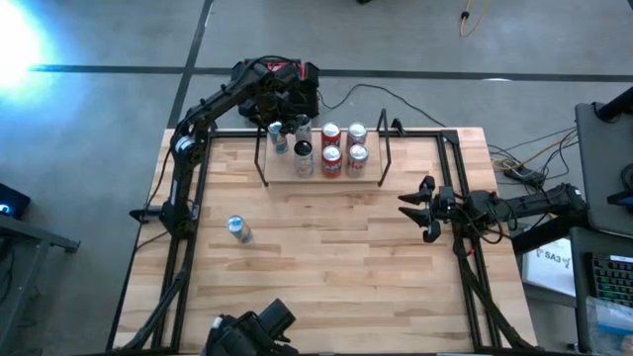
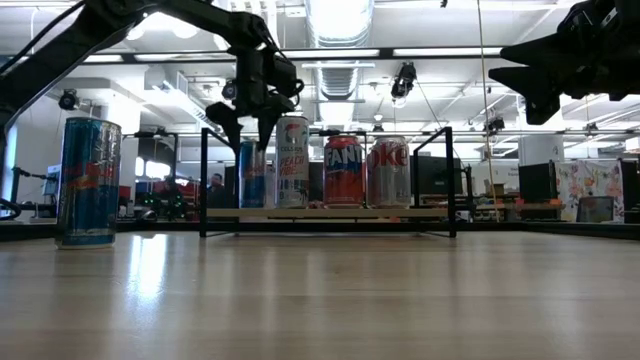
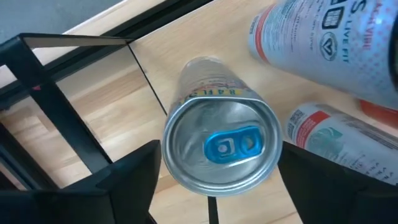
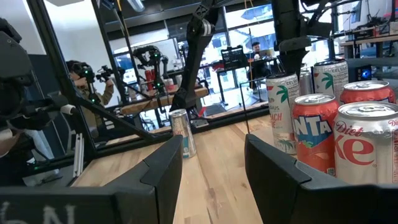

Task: Place canned beverage on shelf
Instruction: Adjust the blue soda can on the shelf, then put the blue soda can on the shelf aligned with the other blue soda can

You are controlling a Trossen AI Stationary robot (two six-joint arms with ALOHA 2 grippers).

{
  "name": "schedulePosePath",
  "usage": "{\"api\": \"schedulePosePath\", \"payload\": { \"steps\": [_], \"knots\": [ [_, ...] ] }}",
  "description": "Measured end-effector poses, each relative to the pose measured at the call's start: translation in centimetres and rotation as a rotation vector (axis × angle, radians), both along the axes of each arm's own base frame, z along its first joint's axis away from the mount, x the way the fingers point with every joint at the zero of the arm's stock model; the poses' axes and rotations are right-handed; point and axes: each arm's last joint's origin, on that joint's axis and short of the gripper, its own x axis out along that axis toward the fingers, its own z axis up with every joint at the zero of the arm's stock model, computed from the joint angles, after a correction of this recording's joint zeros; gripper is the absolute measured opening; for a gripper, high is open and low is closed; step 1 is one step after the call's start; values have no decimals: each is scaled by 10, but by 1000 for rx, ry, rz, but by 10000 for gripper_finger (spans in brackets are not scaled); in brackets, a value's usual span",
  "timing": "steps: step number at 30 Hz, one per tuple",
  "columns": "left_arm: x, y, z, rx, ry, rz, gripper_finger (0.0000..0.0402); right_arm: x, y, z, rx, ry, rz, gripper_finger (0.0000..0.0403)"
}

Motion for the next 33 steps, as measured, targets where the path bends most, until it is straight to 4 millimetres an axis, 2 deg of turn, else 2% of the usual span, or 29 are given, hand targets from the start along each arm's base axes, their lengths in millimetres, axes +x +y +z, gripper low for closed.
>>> {"api": "schedulePosePath", "payload": {
  "steps": [11, 19, 24, 33],
  "knots": [
    [-6, -11, 20, 42, -33, 38, 394, 0, 0, 0, 0, 0, 0, 157],
    [-20, -41, 35, 75, -13, 105, 395, 0, 0, 0, 0, 0, 0, 157],
    [-43, -78, 40, 51, 1, 185, 398, 0, 0, 0, 0, 0, 0, 157],
    [-75, -173, 36, -8, -3, 307, 400, 0, 0, 0, 0, 0, 0, 157]
  ]
}}
